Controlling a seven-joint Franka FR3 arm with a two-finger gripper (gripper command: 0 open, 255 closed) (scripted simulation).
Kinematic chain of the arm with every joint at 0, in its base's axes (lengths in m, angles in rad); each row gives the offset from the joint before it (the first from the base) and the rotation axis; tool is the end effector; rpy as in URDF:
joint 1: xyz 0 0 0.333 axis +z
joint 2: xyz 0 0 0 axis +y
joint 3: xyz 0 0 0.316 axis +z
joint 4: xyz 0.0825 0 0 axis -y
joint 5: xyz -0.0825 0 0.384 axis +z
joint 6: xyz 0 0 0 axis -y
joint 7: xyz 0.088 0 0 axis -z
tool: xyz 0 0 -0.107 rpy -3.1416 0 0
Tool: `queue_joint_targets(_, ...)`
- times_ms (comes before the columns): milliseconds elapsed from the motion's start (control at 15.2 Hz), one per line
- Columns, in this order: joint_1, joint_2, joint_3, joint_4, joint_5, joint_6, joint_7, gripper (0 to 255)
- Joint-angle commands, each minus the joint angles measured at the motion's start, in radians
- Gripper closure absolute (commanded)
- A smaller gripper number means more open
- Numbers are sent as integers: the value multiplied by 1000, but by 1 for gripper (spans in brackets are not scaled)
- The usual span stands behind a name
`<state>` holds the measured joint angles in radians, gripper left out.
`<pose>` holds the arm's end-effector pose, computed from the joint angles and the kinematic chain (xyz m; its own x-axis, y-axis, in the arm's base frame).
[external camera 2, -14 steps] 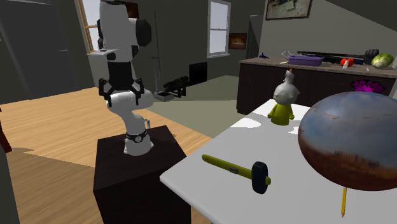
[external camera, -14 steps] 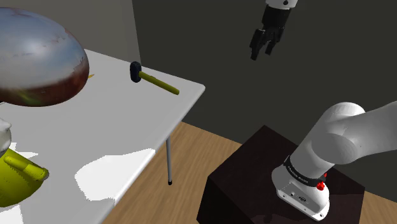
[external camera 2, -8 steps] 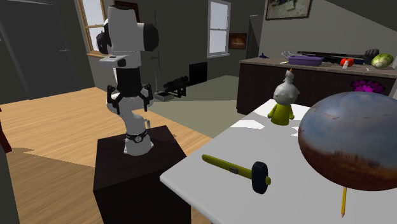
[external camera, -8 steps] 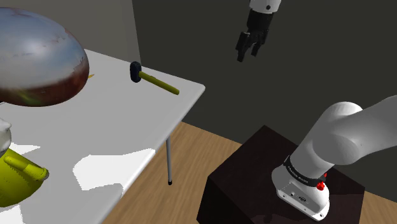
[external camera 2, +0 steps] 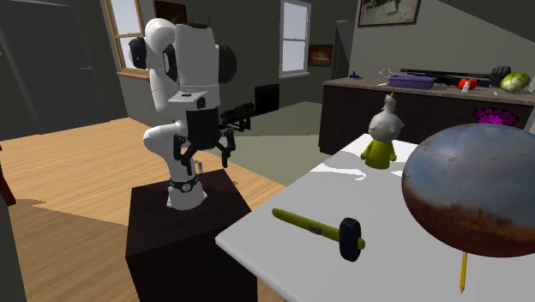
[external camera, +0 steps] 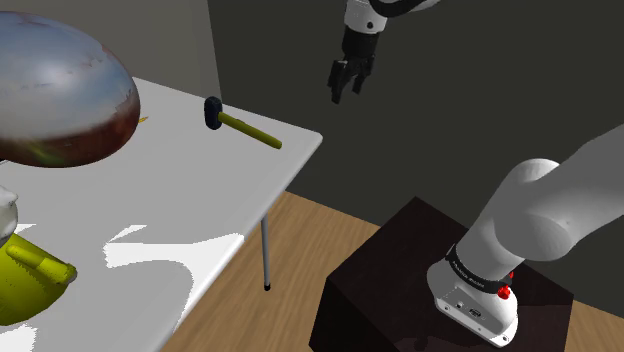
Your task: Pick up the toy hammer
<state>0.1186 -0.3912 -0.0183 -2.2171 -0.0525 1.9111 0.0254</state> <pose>0.4432 0.0400 0.5404 0.9920 0.0927 0.0858 0.0894 -0.9951 0.0416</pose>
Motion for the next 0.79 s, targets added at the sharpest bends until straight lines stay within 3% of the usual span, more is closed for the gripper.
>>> queue_joint_targets(0,14,64,10,33,8,40,-7,0)
queue_joint_targets(726,84,402,75,286,25,167,-38,0)
